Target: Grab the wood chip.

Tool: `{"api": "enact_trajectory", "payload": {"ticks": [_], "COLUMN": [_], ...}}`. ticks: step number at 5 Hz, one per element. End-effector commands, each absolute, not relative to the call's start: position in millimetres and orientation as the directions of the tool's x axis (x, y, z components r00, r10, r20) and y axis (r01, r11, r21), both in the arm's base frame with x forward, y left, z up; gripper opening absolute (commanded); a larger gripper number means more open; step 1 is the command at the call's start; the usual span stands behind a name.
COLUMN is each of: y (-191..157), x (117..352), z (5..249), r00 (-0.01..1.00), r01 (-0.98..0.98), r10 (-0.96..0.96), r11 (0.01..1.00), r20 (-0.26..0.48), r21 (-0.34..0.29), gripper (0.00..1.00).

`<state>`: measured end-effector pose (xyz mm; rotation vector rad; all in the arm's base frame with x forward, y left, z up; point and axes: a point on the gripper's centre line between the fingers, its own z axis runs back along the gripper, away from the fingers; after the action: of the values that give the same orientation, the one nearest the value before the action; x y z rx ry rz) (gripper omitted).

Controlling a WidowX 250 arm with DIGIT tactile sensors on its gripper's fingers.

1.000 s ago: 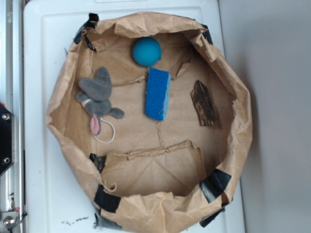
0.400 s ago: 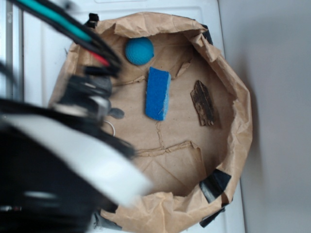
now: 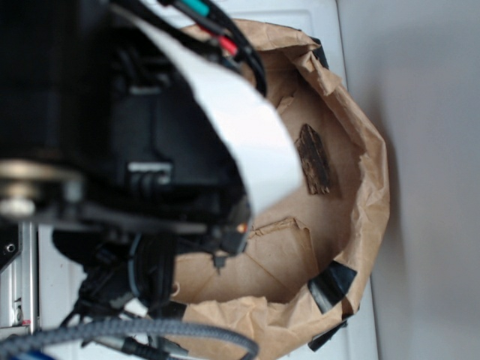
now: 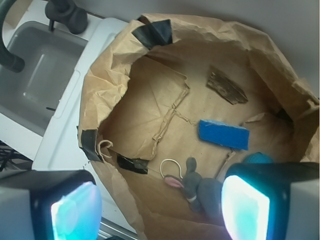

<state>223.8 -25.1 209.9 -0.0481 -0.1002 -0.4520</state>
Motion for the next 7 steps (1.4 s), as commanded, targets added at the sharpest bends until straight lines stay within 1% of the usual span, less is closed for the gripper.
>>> {"api": "enact_trajectory", "payload": {"ticks": [1,2,3,4,5,6,7], "y": [-37,-24,-6,6,5,8,8], "x": [237,264,277,288,282,292,308], "z": [199,162,143,121,124,122,109], "r00": [0.738,0.627,0.617,0.603,0.570,0.567,0.553], "r01": [0.635,0.732,0.747,0.776,0.801,0.797,0.804], "r10": [-0.656,-0.759,-0.769,-0.788,-0.809,-0.808,-0.817], "r11": [0.755,0.651,0.639,0.616,0.586,0.587,0.575], "r20": [0.159,0.174,0.166,0.125,0.146,0.158,0.163], "r21": [0.164,0.202,0.183,0.134,0.120,0.140,0.151], "gripper": [1.00,1.00,1.00,1.00,1.00,1.00,1.00]}}
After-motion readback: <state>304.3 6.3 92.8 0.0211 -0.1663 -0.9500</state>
